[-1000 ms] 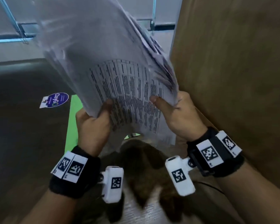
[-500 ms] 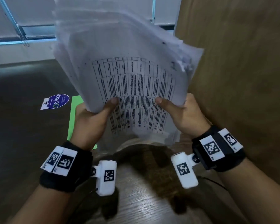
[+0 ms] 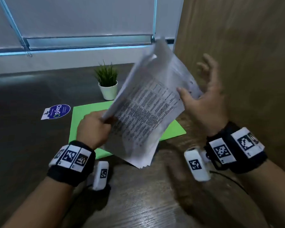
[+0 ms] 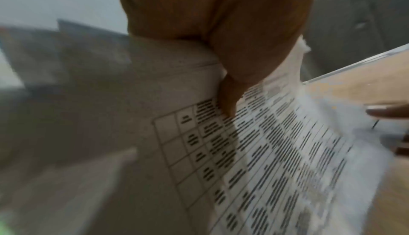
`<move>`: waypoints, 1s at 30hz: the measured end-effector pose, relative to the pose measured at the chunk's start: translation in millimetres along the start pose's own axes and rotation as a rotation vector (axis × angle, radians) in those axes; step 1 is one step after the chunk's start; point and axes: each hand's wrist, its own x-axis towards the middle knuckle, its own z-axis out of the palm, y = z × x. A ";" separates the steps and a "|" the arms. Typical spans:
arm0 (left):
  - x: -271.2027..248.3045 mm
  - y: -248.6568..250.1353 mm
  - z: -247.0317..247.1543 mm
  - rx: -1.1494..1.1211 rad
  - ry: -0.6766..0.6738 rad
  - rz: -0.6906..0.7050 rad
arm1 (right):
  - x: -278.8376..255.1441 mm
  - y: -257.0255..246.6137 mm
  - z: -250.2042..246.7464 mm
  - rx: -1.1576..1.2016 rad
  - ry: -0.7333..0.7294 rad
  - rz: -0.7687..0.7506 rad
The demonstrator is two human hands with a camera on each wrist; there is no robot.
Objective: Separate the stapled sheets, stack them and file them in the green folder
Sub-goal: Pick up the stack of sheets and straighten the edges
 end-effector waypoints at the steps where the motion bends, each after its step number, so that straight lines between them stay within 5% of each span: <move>1: 1.3 9.5 -4.9 0.119 -0.021 0.046 | 0.4 -8.4 -1.5 -0.162 -0.003 -0.185; 3: 0.9 28.4 -9.3 0.341 -0.051 0.165 | -5.1 -27.7 3.3 -0.491 -0.082 -0.502; 5: -1.5 46.7 -9.7 0.505 -0.056 0.321 | -10.6 -42.6 14.8 -0.724 -0.342 -0.663; 7: -6.2 61.6 -10.5 0.591 -0.075 0.455 | -14.4 -51.2 27.8 -0.878 -0.710 -0.583; 9: -8.6 65.5 -11.9 0.601 -0.063 0.553 | -12.4 -46.0 37.3 -0.934 -0.839 -0.437; 12: -6.9 43.0 -12.8 0.511 0.252 0.586 | -8.9 -29.2 40.2 -0.818 -0.828 -0.252; 16: -13.7 -11.9 -14.0 0.121 0.629 0.105 | 0.8 -2.1 22.0 -0.263 -0.730 0.108; 18: -16.8 -32.9 -6.9 -0.389 0.452 -0.170 | -1.7 4.3 16.3 0.063 -0.620 0.257; 20: -19.7 -31.7 -0.1 -0.986 0.013 -0.340 | -7.2 6.8 17.7 0.273 -0.559 0.325; 22: -21.2 -17.2 3.4 -1.191 -0.178 -0.310 | -16.1 4.2 23.6 0.382 -0.558 0.369; 26: -16.4 15.3 -10.3 -1.008 0.028 -0.056 | -17.6 0.5 30.0 0.419 -0.511 0.277; 30: -18.5 7.3 -13.9 -1.012 0.020 0.041 | -21.2 8.4 30.9 0.507 -0.452 0.274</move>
